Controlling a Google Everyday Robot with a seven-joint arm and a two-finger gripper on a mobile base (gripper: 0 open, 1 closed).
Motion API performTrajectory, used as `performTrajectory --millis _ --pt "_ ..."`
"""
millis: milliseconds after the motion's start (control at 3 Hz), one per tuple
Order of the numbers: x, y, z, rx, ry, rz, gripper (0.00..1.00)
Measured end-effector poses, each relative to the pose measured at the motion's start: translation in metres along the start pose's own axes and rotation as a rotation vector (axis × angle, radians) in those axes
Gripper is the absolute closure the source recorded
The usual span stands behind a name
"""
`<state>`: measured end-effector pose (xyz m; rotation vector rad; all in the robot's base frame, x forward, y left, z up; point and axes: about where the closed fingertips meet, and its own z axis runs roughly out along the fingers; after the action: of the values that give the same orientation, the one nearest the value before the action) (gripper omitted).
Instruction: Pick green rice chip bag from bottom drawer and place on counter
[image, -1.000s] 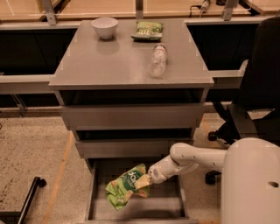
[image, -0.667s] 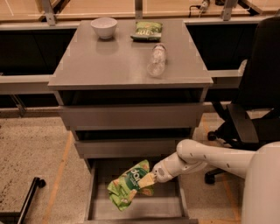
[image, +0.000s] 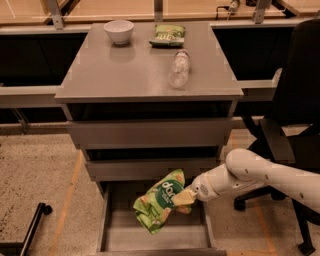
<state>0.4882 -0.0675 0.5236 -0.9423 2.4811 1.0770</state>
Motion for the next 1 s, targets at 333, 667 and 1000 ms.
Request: performTrajectory --millis 333,667,1000 --pt "-0.032 0.008 -0.072 0.074 -0.051 -0.098 1.00" --pt "-0.063 0.013 -0.116 0.135 -0.062 -0.174 1.00" --pt "-0.105 0.037 -0.169 0.224 -0.066 -0.274 1.00"
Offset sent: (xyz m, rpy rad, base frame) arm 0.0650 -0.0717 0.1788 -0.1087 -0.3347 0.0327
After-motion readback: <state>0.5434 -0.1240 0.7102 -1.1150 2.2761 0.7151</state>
